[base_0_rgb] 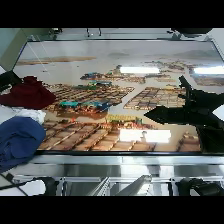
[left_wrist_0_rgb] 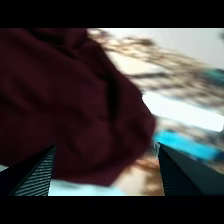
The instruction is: Fold the shirts.
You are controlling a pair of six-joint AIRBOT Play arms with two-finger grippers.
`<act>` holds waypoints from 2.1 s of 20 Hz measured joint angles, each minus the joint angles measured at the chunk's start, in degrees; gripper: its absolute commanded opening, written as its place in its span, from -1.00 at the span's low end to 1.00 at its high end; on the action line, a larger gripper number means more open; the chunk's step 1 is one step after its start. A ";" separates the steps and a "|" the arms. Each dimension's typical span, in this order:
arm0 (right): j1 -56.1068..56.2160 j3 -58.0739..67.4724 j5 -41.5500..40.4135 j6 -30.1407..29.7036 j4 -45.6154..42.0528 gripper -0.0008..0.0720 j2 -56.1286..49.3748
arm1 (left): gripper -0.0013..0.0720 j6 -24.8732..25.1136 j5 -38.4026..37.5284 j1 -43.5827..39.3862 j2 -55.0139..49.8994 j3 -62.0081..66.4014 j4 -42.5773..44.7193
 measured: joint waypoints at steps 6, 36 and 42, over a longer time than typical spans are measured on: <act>0.00 0.00 -4.42 0.15 5.42 -0.93 -0.02 | 0.55 0.48 -1.75 5.35 -22.38 14.75 1.73; -10.54 -0.04 2.51 -16.37 15.65 0.28 -0.02 | 1.00 3.65 -16.50 -40.59 -4.85 19.15 -28.55; -15.63 -0.04 5.38 -17.03 10.05 0.28 -1.53 | 0.99 -2.97 -21.33 -35.41 -4.15 14.60 -22.91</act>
